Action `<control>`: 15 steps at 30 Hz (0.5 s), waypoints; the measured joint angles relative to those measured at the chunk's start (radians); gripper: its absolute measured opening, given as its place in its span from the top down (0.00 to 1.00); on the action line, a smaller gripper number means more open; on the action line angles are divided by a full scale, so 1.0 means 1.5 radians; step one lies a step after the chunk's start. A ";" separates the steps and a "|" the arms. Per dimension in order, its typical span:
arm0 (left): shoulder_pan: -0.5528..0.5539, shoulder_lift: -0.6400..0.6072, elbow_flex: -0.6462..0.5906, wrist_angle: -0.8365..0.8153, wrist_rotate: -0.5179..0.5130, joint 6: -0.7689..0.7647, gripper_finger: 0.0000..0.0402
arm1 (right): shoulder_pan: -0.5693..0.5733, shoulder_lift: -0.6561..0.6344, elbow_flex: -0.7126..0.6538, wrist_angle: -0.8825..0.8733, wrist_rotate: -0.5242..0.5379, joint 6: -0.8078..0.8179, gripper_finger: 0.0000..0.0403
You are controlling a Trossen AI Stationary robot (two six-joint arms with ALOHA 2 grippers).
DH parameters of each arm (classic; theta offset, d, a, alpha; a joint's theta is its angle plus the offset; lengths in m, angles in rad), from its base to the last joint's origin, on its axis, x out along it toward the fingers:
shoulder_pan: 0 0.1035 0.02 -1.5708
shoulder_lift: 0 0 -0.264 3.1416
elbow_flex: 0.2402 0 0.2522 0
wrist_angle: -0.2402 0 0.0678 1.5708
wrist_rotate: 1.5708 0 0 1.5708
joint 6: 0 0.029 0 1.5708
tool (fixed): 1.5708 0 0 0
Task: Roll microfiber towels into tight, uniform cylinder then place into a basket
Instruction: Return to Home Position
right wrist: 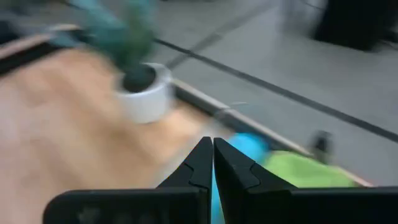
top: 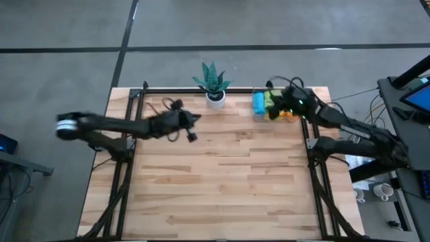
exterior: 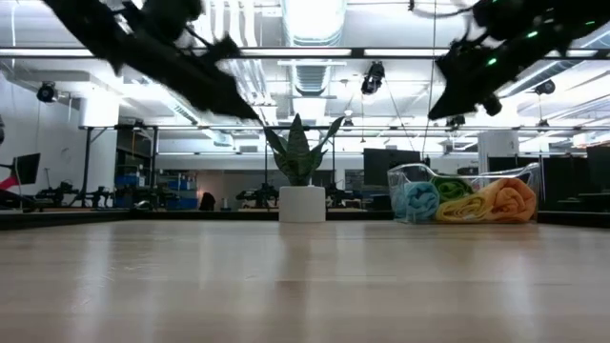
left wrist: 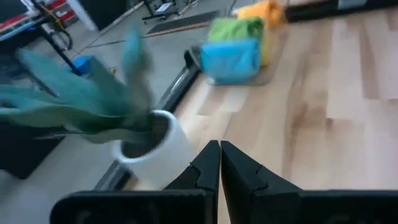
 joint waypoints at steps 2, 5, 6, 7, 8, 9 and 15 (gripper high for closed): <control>0.019 -0.100 -0.003 -0.082 0.044 -0.003 1.00 | 0.034 -0.059 -0.030 0.000 -0.040 -0.013 0.98; 0.039 -0.237 -0.045 -0.114 0.136 -0.053 1.00 | 0.087 -0.141 -0.075 0.000 -0.080 -0.020 0.98; 0.040 -0.276 -0.069 -0.109 0.154 -0.064 1.00 | 0.103 -0.167 -0.090 -0.001 -0.093 -0.020 0.98; 0.039 -0.312 -0.098 -0.103 0.158 -0.076 1.00 | 0.120 -0.192 -0.104 -0.002 -0.104 -0.020 0.98; 0.036 -0.346 -0.129 -0.093 0.159 -0.092 1.00 | 0.136 -0.216 -0.116 -0.002 -0.113 -0.018 0.98; 0.031 -0.378 -0.164 -0.079 0.159 -0.112 1.00 | 0.151 -0.240 -0.128 -0.002 -0.118 -0.018 0.98; 0.001 -0.547 -0.343 -0.024 0.147 -0.203 1.00 | 0.224 -0.349 -0.167 -0.015 -0.121 -0.001 0.98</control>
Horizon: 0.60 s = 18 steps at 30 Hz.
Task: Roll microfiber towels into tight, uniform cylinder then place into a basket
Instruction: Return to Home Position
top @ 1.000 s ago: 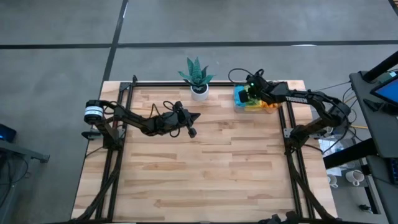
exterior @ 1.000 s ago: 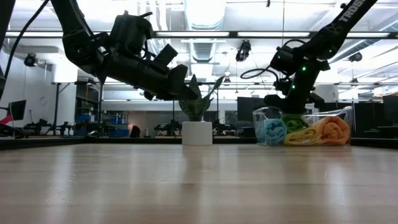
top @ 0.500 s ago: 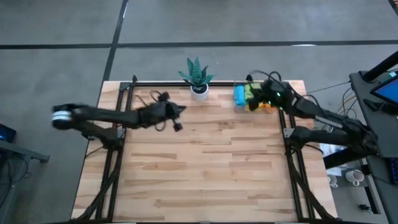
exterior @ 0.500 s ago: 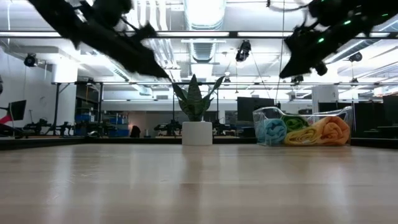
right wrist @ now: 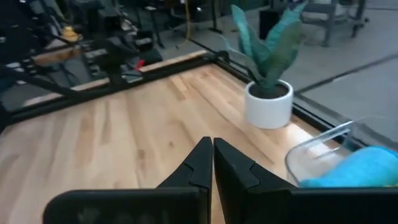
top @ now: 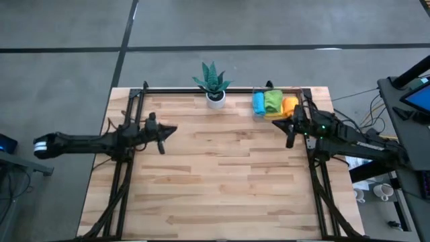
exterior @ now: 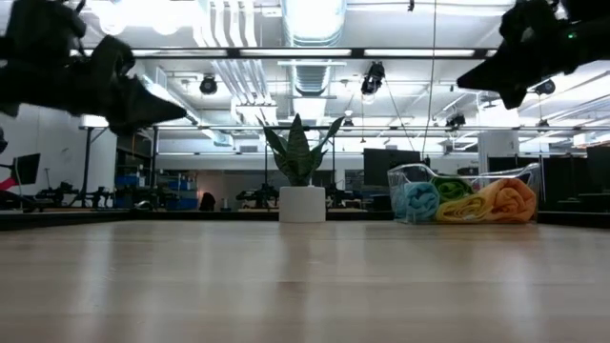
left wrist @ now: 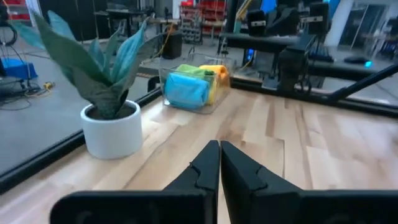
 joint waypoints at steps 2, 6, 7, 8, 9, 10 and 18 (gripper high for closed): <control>-0.004 -0.045 -0.034 0.001 -0.004 -0.007 1.00 | 0.014 -0.027 -0.004 -0.021 0.000 0.004 0.98; -0.006 -0.136 -0.048 -0.089 -0.011 0.002 1.00 | 0.036 -0.065 -0.013 -0.058 0.001 0.045 0.98; -0.006 -0.156 -0.048 -0.102 -0.014 0.006 1.00 | 0.043 -0.073 -0.015 -0.053 0.002 0.058 0.98; -0.006 -0.175 -0.048 -0.122 -0.015 0.006 1.00 | 0.048 -0.080 -0.016 -0.052 0.002 0.072 0.98; -0.006 -0.195 -0.048 -0.148 -0.015 0.006 1.00 | 0.055 -0.087 -0.019 -0.050 0.002 0.085 0.98; -0.006 -0.214 -0.049 -0.164 -0.015 0.006 1.00 | 0.062 -0.093 -0.024 -0.045 0.002 0.092 0.98; -0.006 -0.308 -0.049 -0.201 -0.013 0.012 1.00 | 0.134 -0.106 -0.161 0.172 0.002 0.081 0.98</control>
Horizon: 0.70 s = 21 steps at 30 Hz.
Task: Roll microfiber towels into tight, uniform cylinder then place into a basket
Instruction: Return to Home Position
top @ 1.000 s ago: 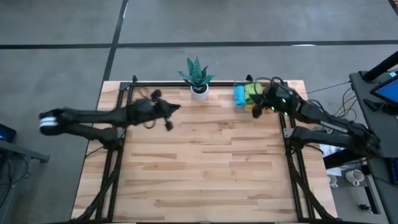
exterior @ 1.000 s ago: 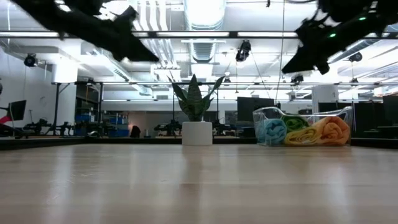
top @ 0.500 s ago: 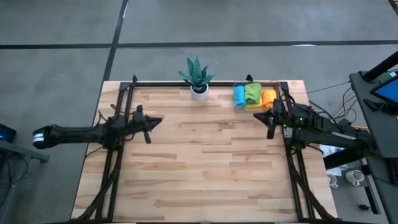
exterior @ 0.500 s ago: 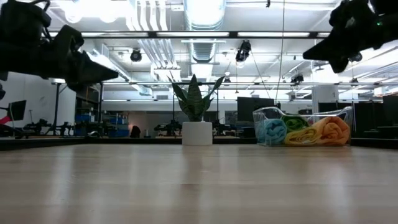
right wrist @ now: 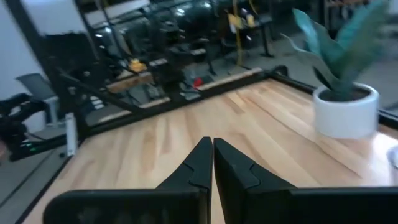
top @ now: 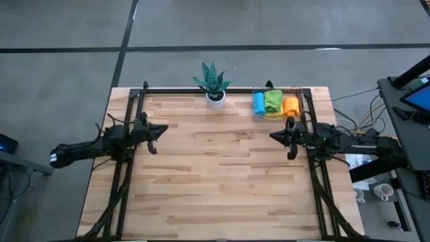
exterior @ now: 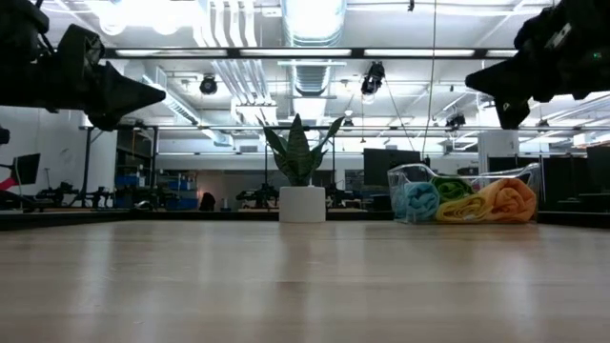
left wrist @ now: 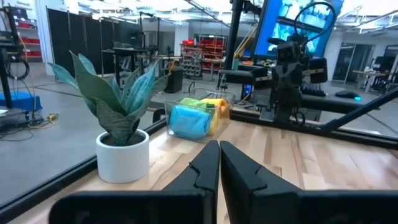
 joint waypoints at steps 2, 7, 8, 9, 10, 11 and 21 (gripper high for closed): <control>0.000 0.004 0.000 0.000 0.000 -0.001 1.00 | 0.015 -0.004 -0.013 0.028 0.000 -0.014 0.98; 0.000 0.033 -0.001 -0.002 0.001 0.001 1.00 | 0.067 -0.022 -0.046 0.081 0.000 -0.067 0.98; 0.000 0.041 -0.001 -0.002 0.002 -0.001 1.00 | 0.081 -0.025 -0.057 0.104 0.000 -0.079 0.98; 0.000 0.050 -0.001 -0.002 0.001 -0.003 1.00 | 0.095 -0.027 -0.064 0.114 0.000 -0.091 0.98; 0.000 0.061 -0.001 -0.002 0.002 -0.015 1.00 | 0.111 -0.029 -0.064 0.104 0.001 -0.107 0.98; 0.000 0.071 -0.001 -0.001 0.002 -0.020 1.00 | 0.126 -0.029 -0.064 0.101 0.004 -0.121 0.98; 0.000 0.153 -0.001 0.011 0.001 -0.017 1.00 | 0.197 -0.028 -0.063 0.017 0.182 -0.287 0.98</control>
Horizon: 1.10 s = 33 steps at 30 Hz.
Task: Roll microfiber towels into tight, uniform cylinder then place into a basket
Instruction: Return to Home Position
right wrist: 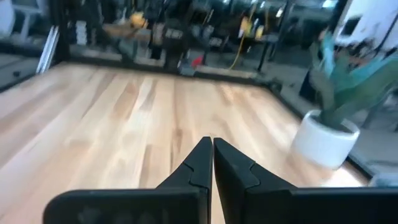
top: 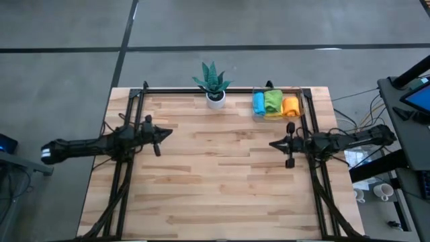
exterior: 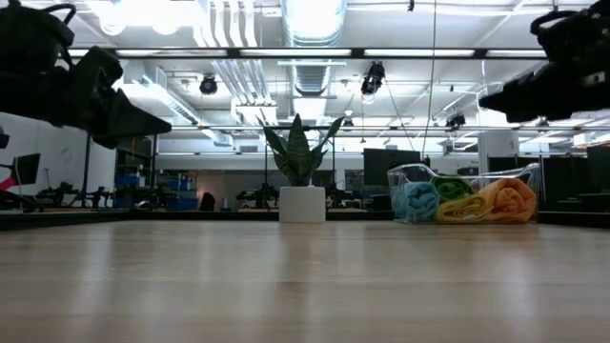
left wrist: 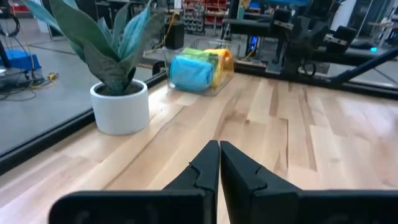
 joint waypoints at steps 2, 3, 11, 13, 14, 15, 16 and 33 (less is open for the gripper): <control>0.000 0.014 0.000 0.001 0.000 0.000 1.00 | 0.000 0.000 0.001 -0.030 -0.009 0.014 0.98; 0.000 0.019 -0.001 0.001 0.000 0.000 1.00 | 0.000 0.001 0.002 -0.032 -0.012 0.019 0.98; 0.000 0.048 -0.001 0.089 0.010 -0.262 1.00 | 0.000 0.031 0.002 -0.033 -0.018 0.035 0.98; 0.000 0.048 -0.001 0.117 0.010 -0.343 1.00 | 0.000 0.035 0.002 -0.033 -0.018 0.075 0.98; 0.000 0.047 -0.001 0.124 0.010 -0.365 1.00 | 0.000 0.038 0.002 -0.033 -0.019 0.094 0.98; 0.000 0.046 -0.001 0.134 0.010 -0.376 1.00 | 0.000 0.040 0.002 -0.033 -0.019 0.111 0.98; 0.000 0.046 -0.001 0.139 0.010 -0.381 1.00 | 0.000 0.041 0.002 -0.033 -0.019 0.128 0.98; 0.000 -0.090 -0.001 -0.012 0.025 -0.382 1.00 | -0.004 -0.053 0.002 -0.032 -0.019 0.173 0.98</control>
